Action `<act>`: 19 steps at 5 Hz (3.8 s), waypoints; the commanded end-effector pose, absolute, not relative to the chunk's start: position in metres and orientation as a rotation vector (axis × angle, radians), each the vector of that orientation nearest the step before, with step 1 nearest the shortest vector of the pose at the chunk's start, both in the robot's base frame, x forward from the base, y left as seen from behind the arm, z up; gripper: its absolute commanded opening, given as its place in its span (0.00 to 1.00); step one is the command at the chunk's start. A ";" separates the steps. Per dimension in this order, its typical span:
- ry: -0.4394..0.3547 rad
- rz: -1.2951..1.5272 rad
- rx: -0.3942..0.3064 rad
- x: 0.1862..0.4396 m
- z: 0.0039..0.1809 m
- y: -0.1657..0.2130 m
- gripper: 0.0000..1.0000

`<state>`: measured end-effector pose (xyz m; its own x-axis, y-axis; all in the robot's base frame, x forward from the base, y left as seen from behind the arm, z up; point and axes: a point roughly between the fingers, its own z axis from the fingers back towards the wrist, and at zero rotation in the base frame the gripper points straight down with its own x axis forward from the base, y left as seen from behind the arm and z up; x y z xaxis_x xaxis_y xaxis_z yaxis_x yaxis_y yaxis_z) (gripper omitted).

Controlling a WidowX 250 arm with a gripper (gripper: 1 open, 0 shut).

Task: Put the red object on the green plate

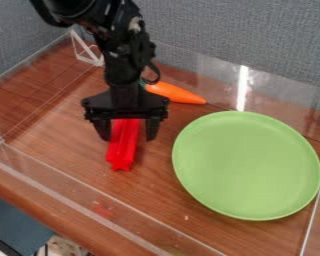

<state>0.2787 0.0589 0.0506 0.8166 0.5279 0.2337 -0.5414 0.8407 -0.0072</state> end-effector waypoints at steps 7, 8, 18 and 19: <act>-0.252 0.598 0.054 0.286 0.057 0.063 0.00; -0.266 0.601 0.051 0.287 0.069 0.058 0.00; -0.333 0.360 -0.050 0.315 0.119 -0.048 1.00; -0.314 0.341 -0.034 0.311 0.100 -0.060 1.00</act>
<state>0.3087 -0.0587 0.0916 0.9023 0.3366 0.2694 -0.3304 0.9413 -0.0694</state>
